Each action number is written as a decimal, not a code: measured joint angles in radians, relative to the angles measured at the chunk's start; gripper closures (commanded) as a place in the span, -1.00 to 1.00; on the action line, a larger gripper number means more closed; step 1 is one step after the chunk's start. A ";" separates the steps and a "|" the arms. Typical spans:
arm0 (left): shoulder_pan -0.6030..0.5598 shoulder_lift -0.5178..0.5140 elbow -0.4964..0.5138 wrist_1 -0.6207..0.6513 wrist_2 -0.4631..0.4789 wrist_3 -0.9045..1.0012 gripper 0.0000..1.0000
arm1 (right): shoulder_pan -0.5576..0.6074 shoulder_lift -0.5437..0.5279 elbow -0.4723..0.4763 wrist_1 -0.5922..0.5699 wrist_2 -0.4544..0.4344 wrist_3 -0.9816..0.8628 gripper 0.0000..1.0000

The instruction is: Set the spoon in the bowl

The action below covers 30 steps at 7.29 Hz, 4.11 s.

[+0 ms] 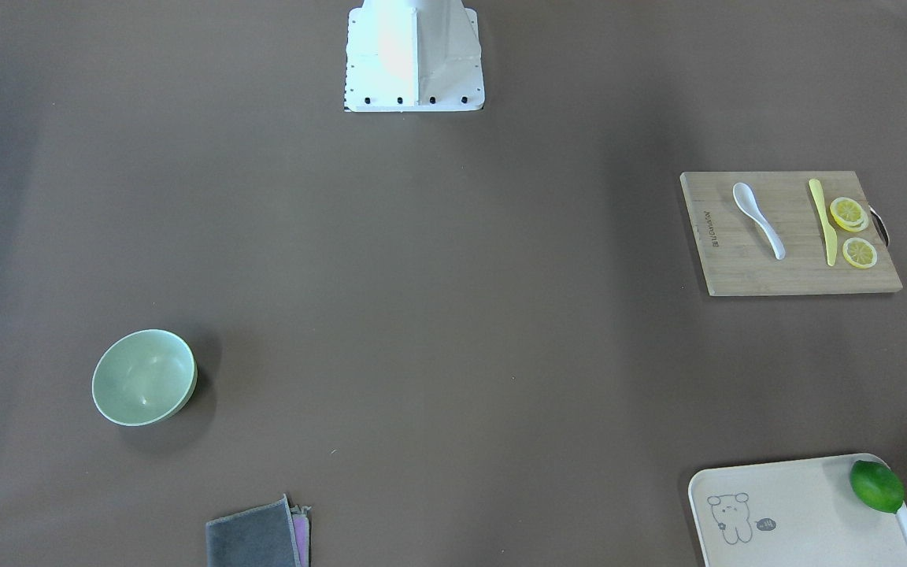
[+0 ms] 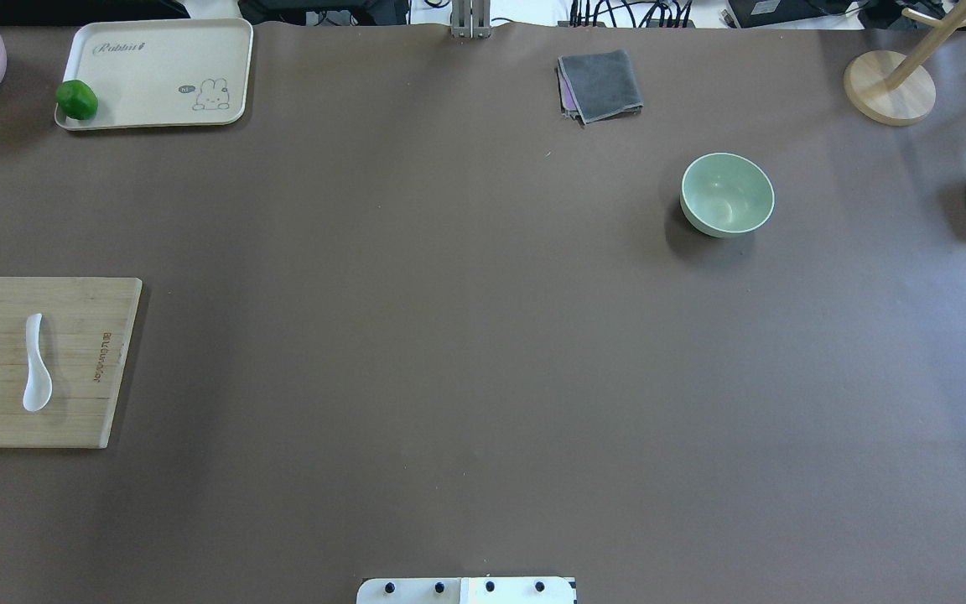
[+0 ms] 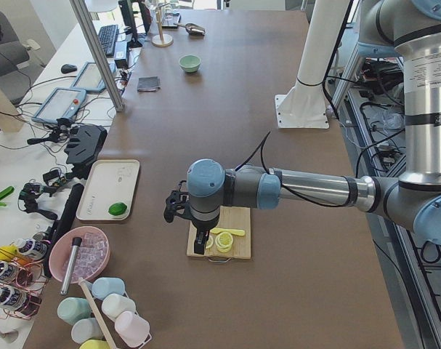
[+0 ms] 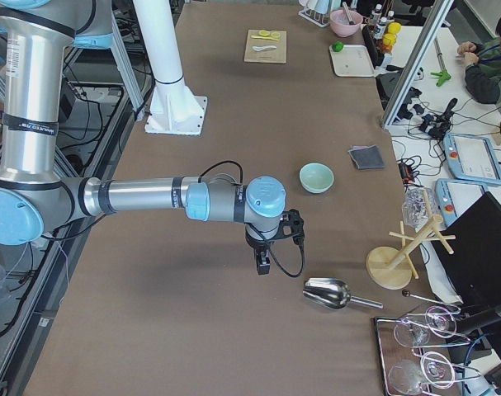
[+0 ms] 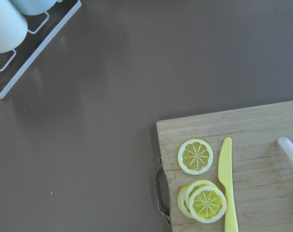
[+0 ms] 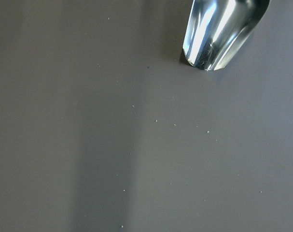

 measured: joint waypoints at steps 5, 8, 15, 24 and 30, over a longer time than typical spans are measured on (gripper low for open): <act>0.000 -0.013 -0.026 -0.014 0.001 0.002 -0.96 | 0.000 0.010 -0.002 0.050 0.007 0.001 -1.00; -0.001 -0.053 -0.017 -0.176 0.004 -0.008 -0.96 | -0.003 0.022 -0.010 0.348 0.034 0.081 -1.00; 0.133 -0.115 0.083 -0.587 0.000 -0.359 -0.97 | -0.502 0.372 -0.107 0.543 -0.299 1.090 -0.89; 0.146 -0.111 0.086 -0.596 -0.001 -0.365 -0.97 | -0.726 0.443 -0.333 0.837 -0.589 1.495 1.00; 0.149 -0.110 0.084 -0.596 -0.002 -0.368 -0.97 | -1.076 0.884 -0.245 0.259 -0.751 1.946 1.00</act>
